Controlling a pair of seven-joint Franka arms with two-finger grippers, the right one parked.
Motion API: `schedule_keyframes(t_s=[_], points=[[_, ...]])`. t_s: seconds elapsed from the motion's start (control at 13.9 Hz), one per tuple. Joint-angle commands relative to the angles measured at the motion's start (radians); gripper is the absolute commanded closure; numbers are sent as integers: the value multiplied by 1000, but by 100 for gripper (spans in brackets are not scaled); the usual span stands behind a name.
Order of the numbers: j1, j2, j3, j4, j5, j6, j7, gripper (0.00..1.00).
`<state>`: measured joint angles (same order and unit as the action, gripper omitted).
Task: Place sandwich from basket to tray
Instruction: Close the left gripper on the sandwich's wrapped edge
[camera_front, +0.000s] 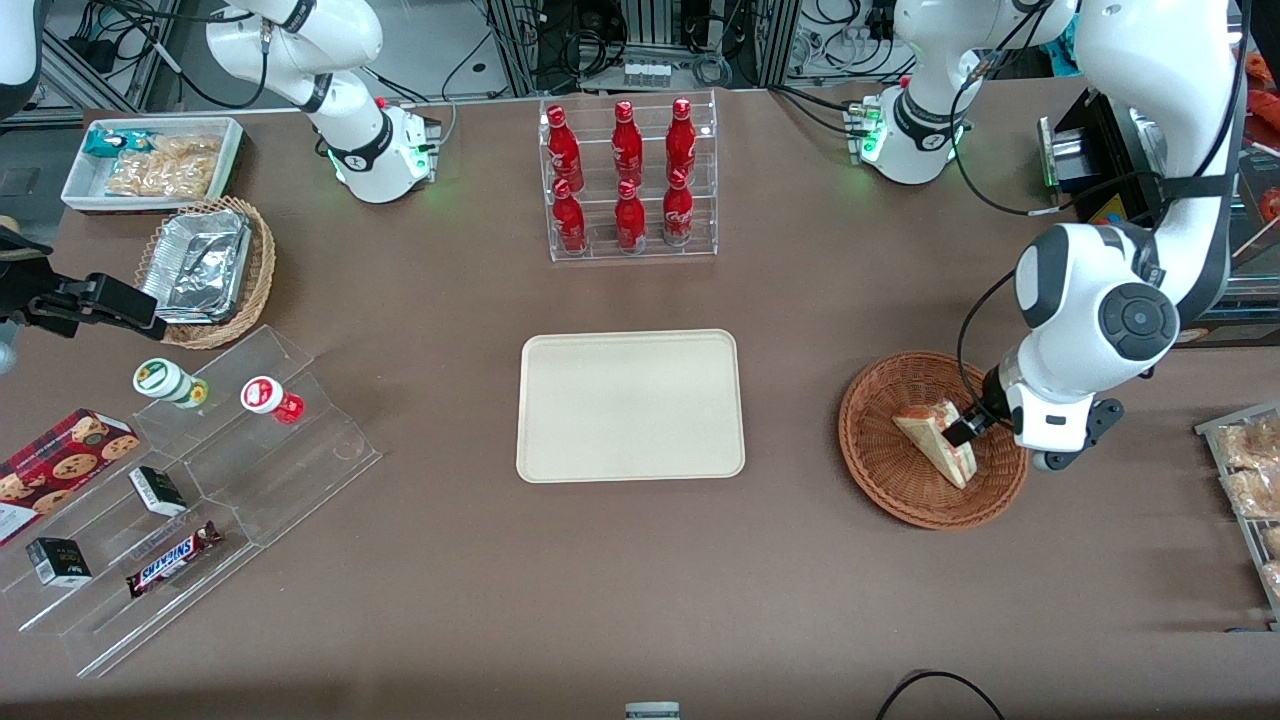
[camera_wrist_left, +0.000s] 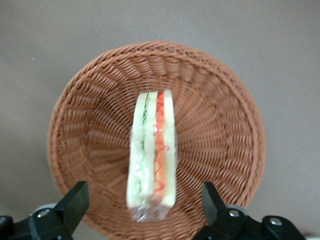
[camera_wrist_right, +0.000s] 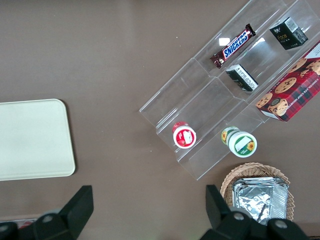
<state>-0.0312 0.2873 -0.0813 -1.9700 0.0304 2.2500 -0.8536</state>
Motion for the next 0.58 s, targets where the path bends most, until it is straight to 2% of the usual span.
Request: schedule_keyframes(t_s=[0.0,0.5], points=[[-30,36,2,3,-4,62,-107,0],[-33,95,3,-12,-4,56,-108,0]])
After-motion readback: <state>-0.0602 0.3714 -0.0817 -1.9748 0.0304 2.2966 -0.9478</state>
